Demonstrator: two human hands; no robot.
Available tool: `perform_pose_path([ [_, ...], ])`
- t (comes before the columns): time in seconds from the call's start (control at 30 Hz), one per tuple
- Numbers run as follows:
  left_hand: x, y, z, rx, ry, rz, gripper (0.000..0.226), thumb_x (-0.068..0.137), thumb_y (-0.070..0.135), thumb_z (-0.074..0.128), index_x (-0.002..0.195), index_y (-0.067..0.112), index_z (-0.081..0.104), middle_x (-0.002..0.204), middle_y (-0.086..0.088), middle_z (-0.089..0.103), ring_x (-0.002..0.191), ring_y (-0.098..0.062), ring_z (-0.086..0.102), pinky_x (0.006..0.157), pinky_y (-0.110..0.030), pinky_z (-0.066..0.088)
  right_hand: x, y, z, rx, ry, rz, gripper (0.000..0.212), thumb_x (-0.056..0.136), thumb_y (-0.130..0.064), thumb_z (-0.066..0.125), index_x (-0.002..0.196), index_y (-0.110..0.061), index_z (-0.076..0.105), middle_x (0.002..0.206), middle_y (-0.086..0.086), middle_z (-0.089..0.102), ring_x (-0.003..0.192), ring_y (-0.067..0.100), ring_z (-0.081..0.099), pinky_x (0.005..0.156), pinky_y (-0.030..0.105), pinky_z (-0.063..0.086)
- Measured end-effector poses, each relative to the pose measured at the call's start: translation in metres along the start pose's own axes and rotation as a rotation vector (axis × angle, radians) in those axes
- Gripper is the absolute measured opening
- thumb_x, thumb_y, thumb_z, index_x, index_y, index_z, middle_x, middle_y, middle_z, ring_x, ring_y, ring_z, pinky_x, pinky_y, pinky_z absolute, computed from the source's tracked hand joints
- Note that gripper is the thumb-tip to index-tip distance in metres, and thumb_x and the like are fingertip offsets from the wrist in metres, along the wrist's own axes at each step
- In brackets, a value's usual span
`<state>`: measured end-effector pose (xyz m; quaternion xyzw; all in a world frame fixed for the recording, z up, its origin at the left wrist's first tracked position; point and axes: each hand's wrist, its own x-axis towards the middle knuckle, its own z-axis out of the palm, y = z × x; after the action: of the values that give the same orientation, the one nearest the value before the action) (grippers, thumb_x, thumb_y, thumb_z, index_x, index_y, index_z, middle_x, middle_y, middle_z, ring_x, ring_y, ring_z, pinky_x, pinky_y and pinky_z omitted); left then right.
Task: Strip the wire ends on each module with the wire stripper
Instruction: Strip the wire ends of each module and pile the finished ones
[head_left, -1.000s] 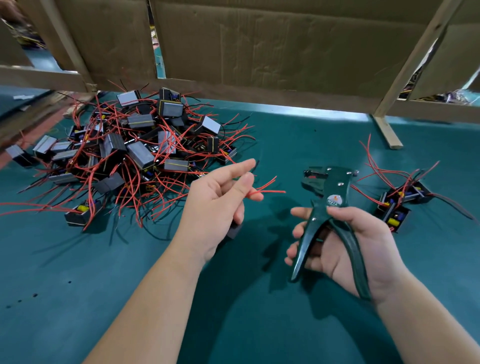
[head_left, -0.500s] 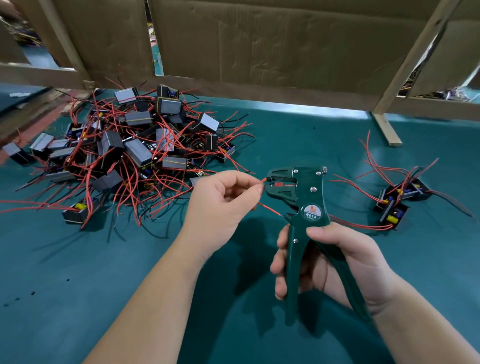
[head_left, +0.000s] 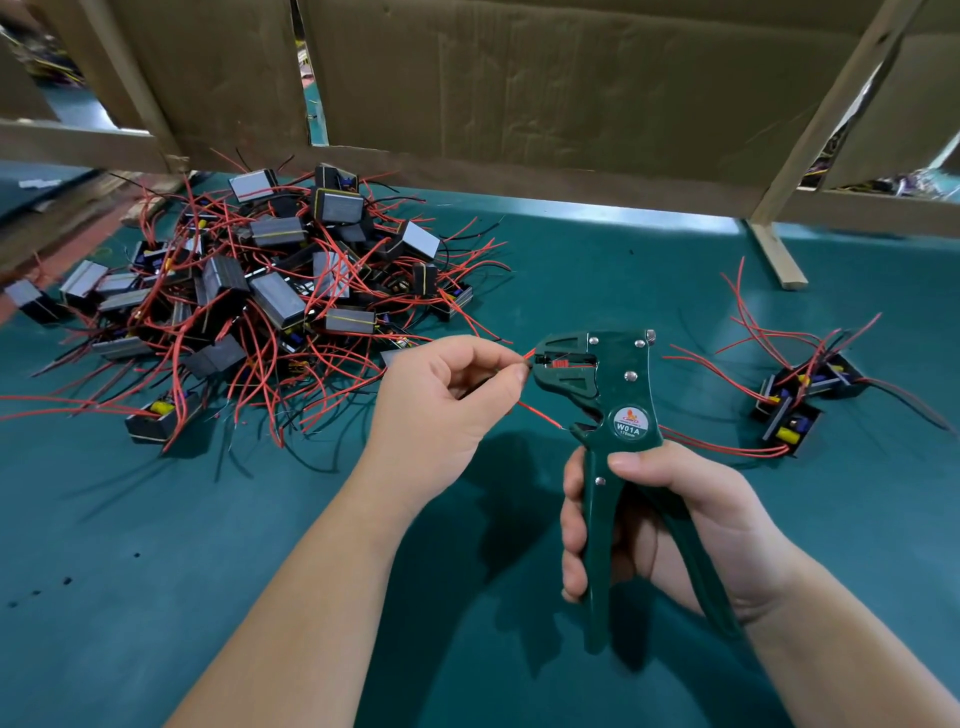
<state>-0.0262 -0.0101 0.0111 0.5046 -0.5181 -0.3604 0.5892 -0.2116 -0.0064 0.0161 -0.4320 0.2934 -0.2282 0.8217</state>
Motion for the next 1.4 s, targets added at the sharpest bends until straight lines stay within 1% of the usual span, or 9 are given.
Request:
perform_pose_path([
  [0.73,-0.001,0.001,0.0,0.05,0.043,0.02,0.029,0.081,0.0,0.07,0.067,0.025,0.069,0.061,0.011,0.067,0.056,-0.002,0.055,0.055,-0.012,0.045,-0.003,0.0,0.003,-0.006,0.038,0.02,0.044,0.059,-0.041,0.08,0.078,-0.006,0.062,0.066,0.024,0.057,0.053,0.036,0.058,0.059,0.047,0.05],
  [0.83,-0.001,0.0,-0.002,0.021,0.019,-0.013,0.024,0.088,0.003,0.063,0.075,0.022,0.069,0.056,0.015,0.062,0.047,0.004,0.049,0.047,-0.009,0.038,-0.002,0.001,0.009,0.022,0.14,0.014,0.039,0.064,-0.044,0.074,0.068,-0.008,0.059,0.057,0.019,0.051,0.043,0.03,0.052,0.052,0.039,0.05],
  [0.93,0.001,-0.006,-0.001,0.016,-0.051,-0.101,0.028,0.094,0.0,0.049,0.099,0.022,0.066,0.059,0.012,0.059,0.048,0.0,0.045,0.048,-0.015,0.033,0.001,0.001,0.009,0.074,0.236,-0.035,0.034,0.062,-0.041,0.07,0.061,-0.01,0.055,0.05,0.014,0.044,0.035,0.024,0.043,0.046,0.033,0.047],
  [1.0,0.0,-0.008,0.001,0.042,-0.059,-0.097,0.035,0.095,-0.003,0.045,0.108,0.025,0.059,0.062,0.009,0.056,0.051,0.0,0.047,0.052,-0.015,0.035,0.001,0.002,0.007,0.111,0.188,-0.077,0.036,0.06,-0.042,0.074,0.067,-0.009,0.061,0.058,0.018,0.051,0.044,0.029,0.051,0.052,0.041,0.05],
  [1.1,0.0,-0.007,0.004,0.011,0.009,-0.106,0.029,0.098,0.0,0.044,0.105,0.027,0.053,0.064,0.011,0.059,0.052,-0.002,0.047,0.053,-0.016,0.041,0.004,0.002,0.004,0.182,0.122,-0.209,0.048,0.052,-0.039,0.084,0.084,-0.007,0.068,0.083,0.024,0.063,0.068,0.04,0.063,0.067,0.051,0.054],
  [1.2,0.004,-0.005,0.005,-0.215,0.136,-0.167,0.027,0.098,-0.005,0.039,0.093,0.019,0.051,0.063,0.01,0.059,0.05,-0.004,0.046,0.059,-0.02,0.047,0.006,0.003,0.002,0.159,0.117,-0.239,0.054,0.05,-0.04,0.085,0.091,-0.007,0.072,0.108,0.024,0.064,0.072,0.043,0.064,0.069,0.053,0.053],
  [1.23,0.004,-0.004,0.007,-0.336,0.155,-0.202,0.028,0.099,-0.006,0.036,0.09,0.017,0.05,0.063,0.009,0.057,0.049,-0.005,0.045,0.058,-0.021,0.047,0.006,0.004,0.002,0.154,0.11,-0.22,0.057,0.048,-0.04,0.085,0.093,-0.006,0.073,0.11,0.026,0.062,0.071,0.044,0.064,0.068,0.053,0.053],
  [1.3,0.001,-0.002,0.013,-0.528,0.153,-0.248,0.03,0.099,-0.007,0.032,0.091,0.018,0.047,0.063,0.006,0.053,0.047,-0.006,0.041,0.051,-0.022,0.044,0.007,0.008,0.006,0.121,0.059,-0.166,0.062,0.049,-0.038,0.086,0.099,-0.004,0.072,0.1,0.032,0.059,0.069,0.045,0.064,0.066,0.052,0.053],
  [1.4,-0.006,-0.002,0.019,-0.539,0.112,-0.348,0.029,0.099,-0.002,0.032,0.095,0.024,0.044,0.067,0.005,0.056,0.045,-0.007,0.047,0.038,-0.016,0.032,0.008,0.014,0.012,0.0,-0.026,-0.103,0.057,0.057,-0.031,0.081,0.106,-0.004,0.069,0.081,0.035,0.06,0.069,0.041,0.065,0.067,0.046,0.053],
])
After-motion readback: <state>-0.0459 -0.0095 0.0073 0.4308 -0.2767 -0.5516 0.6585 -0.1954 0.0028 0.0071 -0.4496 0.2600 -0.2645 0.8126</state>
